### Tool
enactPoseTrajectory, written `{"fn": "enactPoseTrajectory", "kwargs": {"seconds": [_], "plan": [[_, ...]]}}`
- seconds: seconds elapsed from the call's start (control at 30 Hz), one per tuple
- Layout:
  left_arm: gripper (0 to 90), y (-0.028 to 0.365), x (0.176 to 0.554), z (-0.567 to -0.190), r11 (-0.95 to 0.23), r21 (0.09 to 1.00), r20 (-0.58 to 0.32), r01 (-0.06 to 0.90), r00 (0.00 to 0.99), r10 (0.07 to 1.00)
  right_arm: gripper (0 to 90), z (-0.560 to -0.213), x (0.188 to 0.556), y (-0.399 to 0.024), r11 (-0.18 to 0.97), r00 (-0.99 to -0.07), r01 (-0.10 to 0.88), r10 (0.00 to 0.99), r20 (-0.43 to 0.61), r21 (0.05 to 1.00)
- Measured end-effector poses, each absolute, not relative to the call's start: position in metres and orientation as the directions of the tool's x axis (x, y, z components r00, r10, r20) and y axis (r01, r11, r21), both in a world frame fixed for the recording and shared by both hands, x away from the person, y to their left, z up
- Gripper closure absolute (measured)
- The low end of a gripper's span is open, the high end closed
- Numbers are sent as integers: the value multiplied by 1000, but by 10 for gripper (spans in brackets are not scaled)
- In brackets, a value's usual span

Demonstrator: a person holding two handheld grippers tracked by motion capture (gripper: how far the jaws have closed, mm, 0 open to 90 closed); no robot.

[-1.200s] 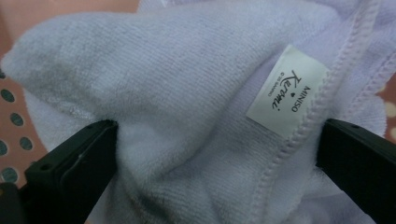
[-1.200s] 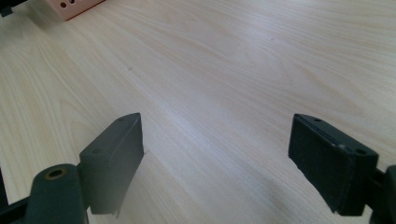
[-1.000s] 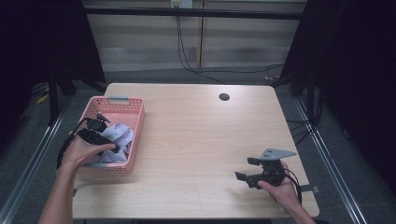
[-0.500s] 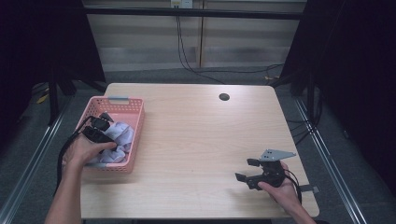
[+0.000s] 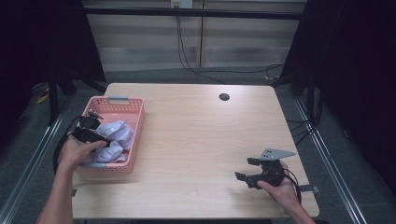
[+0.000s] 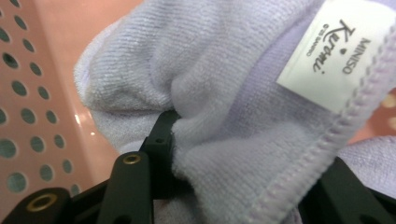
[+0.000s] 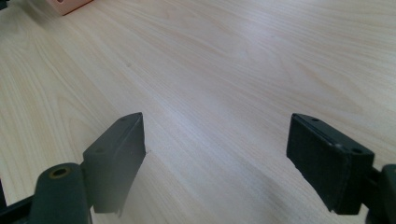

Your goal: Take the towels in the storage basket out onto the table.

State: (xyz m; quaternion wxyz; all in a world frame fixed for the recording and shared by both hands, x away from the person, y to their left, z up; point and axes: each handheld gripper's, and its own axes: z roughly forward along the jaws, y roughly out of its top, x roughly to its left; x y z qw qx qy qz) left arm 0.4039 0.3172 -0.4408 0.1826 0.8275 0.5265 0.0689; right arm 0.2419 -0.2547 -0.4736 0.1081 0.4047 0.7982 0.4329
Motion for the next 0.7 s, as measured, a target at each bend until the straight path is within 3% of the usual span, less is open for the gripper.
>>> {"fn": "enactPoseTrajectory", "kwargs": {"seconds": [0.3,0.7], "plan": [[566,331,399,-433,-320,440,-185,839,434,882,192,-473,242,-256,294,-648,552,740,180,780],[565,338,391,-417,-248,528,-208,812,407,889,192,-473,242,-257,289,-647,551,740,182,783]]}}
